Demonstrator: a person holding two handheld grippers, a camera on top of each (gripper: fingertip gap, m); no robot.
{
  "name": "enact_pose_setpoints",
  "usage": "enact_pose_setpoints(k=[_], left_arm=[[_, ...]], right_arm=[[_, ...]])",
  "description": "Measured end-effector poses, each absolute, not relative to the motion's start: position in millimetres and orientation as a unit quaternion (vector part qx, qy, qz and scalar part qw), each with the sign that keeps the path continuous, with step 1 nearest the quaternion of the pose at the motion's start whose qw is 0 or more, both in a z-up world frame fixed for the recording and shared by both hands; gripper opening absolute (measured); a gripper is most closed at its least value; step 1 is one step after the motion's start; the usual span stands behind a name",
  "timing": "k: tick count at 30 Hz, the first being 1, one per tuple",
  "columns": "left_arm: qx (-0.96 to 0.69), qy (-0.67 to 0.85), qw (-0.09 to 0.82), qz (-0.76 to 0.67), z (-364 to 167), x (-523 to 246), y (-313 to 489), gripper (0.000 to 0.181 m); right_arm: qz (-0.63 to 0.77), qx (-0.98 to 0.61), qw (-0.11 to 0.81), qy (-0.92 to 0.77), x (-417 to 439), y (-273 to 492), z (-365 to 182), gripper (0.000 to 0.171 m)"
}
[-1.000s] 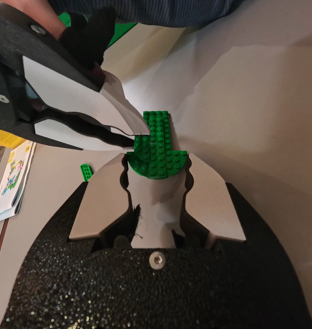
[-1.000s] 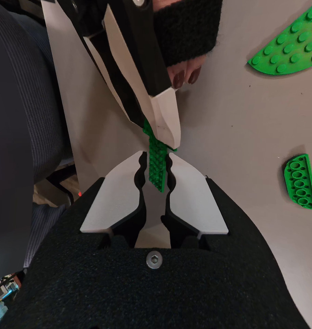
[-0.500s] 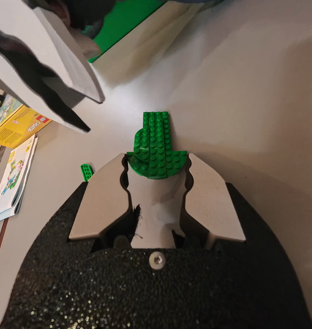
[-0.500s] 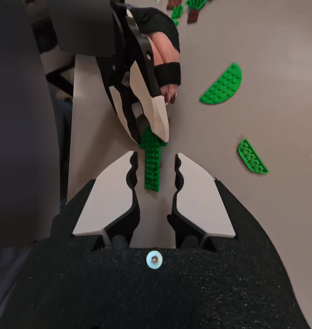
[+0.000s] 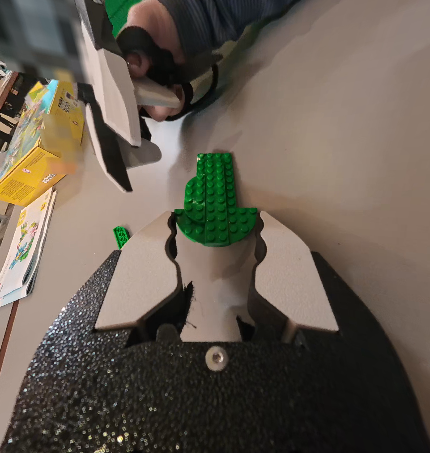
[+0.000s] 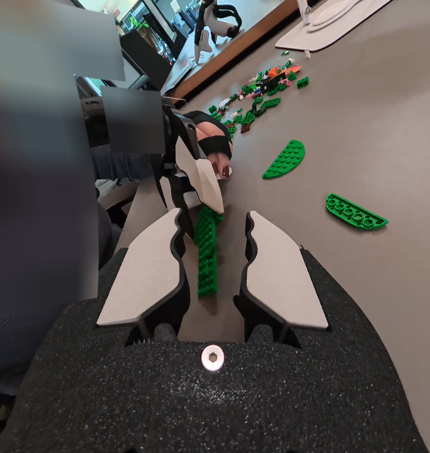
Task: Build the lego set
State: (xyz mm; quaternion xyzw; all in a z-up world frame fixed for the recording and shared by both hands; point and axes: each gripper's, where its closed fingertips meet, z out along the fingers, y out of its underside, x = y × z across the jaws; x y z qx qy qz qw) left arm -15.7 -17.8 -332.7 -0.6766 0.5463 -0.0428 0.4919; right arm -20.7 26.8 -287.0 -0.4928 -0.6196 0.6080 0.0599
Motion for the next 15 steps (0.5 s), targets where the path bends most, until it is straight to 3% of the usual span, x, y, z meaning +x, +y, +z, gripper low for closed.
enact_pose_setpoints(k=[15], left_arm=[[-0.678,0.543,0.493,-0.054,-332,-15,-19,0.061]], right_arm=[[0.6,-0.497,0.028,-0.626,-24,18,-305,0.047]])
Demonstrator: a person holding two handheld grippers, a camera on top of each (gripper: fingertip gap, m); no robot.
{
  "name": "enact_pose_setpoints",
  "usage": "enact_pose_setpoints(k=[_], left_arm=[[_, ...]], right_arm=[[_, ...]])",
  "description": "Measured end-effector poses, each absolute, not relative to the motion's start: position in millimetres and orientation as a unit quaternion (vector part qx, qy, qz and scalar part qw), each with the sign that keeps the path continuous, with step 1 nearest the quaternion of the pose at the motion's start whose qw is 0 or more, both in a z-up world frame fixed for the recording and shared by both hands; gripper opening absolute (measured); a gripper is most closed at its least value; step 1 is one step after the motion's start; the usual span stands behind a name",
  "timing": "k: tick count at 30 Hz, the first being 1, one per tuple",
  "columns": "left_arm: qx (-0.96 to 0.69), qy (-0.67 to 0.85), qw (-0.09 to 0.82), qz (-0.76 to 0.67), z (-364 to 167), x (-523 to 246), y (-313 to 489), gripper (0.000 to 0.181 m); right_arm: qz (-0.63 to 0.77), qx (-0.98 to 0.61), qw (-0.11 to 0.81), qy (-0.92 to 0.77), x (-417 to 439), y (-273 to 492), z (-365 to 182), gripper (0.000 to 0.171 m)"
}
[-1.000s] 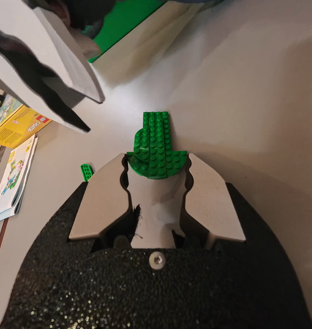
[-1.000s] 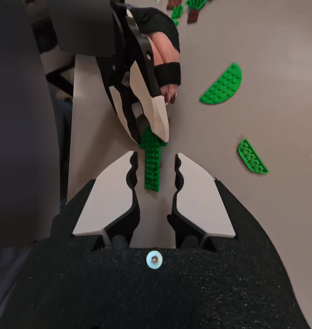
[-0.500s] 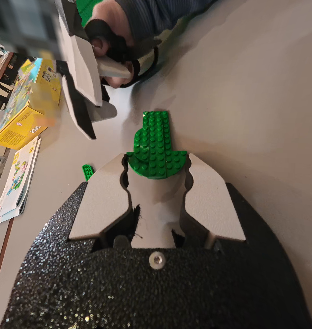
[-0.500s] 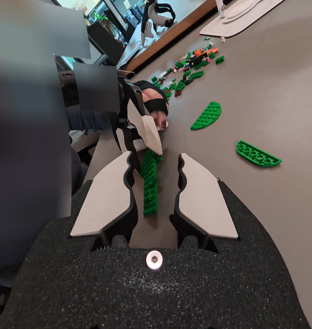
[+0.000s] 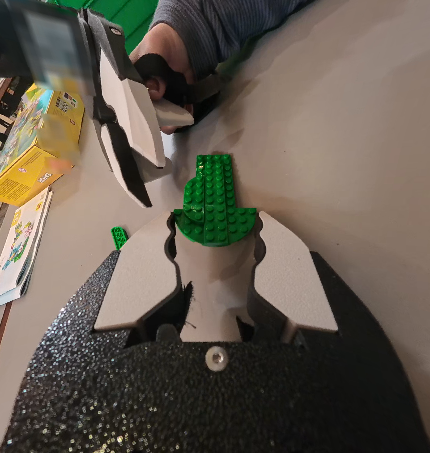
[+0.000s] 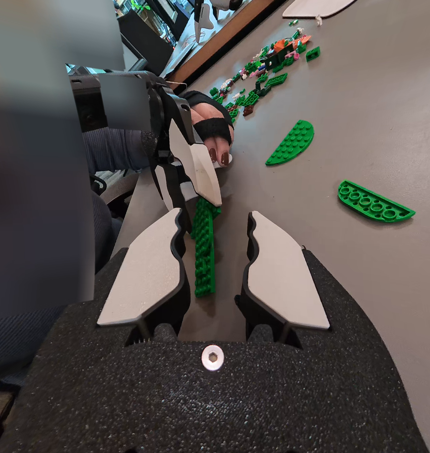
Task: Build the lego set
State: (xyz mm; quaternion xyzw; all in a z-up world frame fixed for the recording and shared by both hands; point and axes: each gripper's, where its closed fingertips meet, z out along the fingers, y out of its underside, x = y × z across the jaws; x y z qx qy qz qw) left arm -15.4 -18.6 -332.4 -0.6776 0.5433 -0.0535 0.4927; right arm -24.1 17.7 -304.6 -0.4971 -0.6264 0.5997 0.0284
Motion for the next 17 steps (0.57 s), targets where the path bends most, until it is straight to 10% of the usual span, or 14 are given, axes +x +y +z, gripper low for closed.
enact_pose_setpoints(k=[17], left_arm=[[-0.679,0.541,0.493,-0.057,-332.0,-15.5,-18.5,0.061]], right_arm=[[0.613,-0.505,0.014,-0.608,-24.8,21.4,-303.6,0.045]])
